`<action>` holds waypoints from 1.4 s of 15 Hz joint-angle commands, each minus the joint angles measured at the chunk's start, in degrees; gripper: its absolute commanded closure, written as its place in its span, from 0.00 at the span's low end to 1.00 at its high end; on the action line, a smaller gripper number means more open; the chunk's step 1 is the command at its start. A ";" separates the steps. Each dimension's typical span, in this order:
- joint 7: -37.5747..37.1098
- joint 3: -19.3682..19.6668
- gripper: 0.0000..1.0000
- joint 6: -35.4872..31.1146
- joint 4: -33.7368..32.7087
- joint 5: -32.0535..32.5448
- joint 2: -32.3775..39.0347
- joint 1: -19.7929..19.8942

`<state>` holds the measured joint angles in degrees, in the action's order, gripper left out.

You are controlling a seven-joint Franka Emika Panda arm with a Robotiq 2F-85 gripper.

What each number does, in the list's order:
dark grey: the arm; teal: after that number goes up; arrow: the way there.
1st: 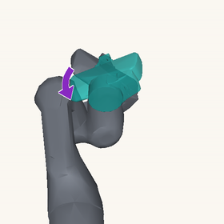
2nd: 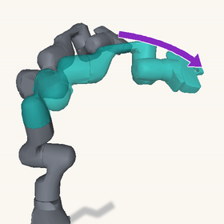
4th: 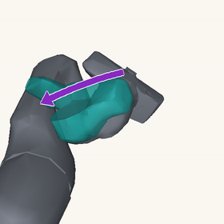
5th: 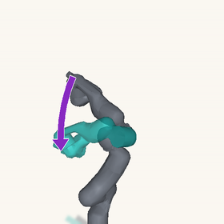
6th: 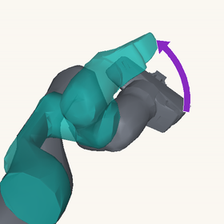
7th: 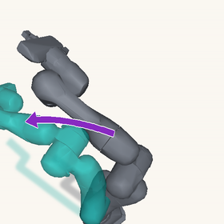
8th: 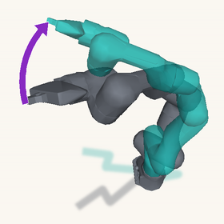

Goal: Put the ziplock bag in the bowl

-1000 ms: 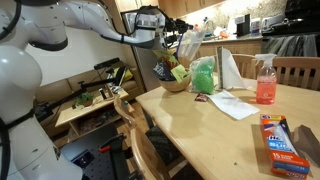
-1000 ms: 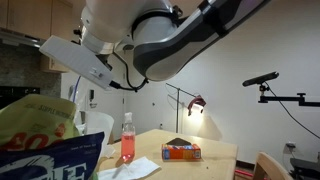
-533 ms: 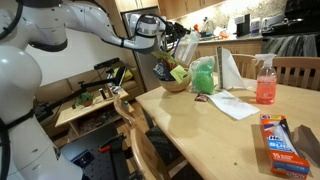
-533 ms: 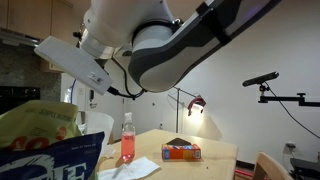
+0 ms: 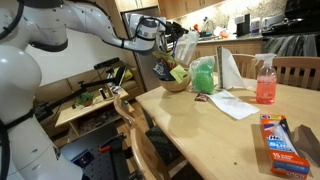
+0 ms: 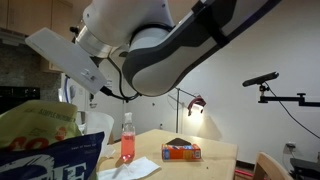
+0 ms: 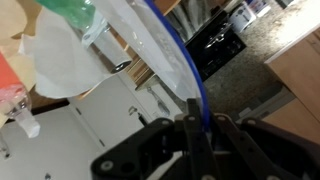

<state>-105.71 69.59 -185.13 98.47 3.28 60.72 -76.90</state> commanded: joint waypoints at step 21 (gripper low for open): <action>28.49 -46.51 0.99 -8.97 -19.18 -0.59 -12.36 25.68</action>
<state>-77.25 28.26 -197.71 74.48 -1.22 53.41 -53.48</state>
